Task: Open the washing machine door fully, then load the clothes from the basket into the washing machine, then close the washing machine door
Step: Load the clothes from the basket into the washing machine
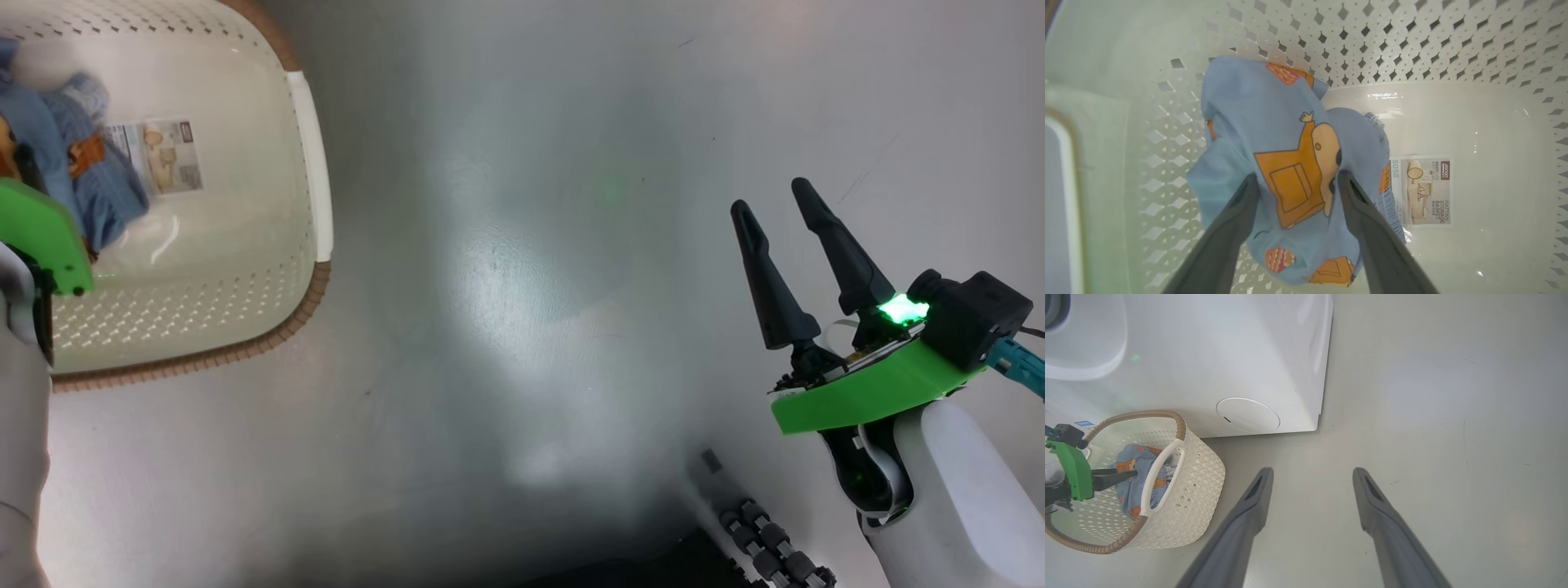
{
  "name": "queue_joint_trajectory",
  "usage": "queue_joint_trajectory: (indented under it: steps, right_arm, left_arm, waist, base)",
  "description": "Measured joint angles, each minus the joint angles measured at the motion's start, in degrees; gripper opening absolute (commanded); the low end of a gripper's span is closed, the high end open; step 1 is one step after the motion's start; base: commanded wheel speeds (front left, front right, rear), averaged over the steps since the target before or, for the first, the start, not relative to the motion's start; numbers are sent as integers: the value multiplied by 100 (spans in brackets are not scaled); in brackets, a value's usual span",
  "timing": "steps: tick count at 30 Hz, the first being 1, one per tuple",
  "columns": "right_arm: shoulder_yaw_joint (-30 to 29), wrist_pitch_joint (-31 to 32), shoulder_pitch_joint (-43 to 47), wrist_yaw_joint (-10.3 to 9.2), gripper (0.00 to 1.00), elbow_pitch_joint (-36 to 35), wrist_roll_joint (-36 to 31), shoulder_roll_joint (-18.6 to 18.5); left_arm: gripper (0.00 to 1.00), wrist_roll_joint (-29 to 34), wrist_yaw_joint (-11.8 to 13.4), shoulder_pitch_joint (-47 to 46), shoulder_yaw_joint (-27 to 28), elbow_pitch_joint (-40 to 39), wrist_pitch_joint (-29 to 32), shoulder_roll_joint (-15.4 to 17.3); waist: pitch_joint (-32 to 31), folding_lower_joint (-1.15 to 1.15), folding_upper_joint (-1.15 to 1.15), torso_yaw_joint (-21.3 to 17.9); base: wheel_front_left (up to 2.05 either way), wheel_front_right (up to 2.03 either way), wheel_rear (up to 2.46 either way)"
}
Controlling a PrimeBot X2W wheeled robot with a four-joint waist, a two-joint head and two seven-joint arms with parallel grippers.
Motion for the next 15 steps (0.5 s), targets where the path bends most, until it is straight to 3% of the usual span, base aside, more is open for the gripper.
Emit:
queue_joint_trajectory:
  steps: [1, 2, 3, 4, 15]
  right_arm:
    - [13, 0, 0, 0, 100, -4, 0, -2]
    - [27, -11, 0, 0, 100, -10, 0, -3]
    - [47, -14, 0, 0, 100, -18, 0, -9]
    - [76, -14, 1, 0, 100, -25, 0, -19]
    - [40, -14, 12, 0, 100, -29, -1, -119]
  left_arm:
    - [100, -26, 3, -12, -4, 1, 1, 5]
    - [73, -41, 9, -11, -11, 3, 1, 5]
    - [29, -59, 9, -10, -16, 3, 1, 4]
    - [0, -67, 9, -10, -16, 3, 5, 4]
    - [0, -419, -18, 52, 100, 13, -200, -159]
  waist:
    - [5, 0, 0, -6]
    - [3, 0, 0, -13]
    - [-5, 0, 0, -18]
    - [-18, 0, 0, -23]
    - [-287, 0, 0, 57]
  base:
    - [0, 0, 0]
    - [0, 0, 0]
    - [0, 0, 0]
    - [0, 0, 0]
    - [0, 0, 0]
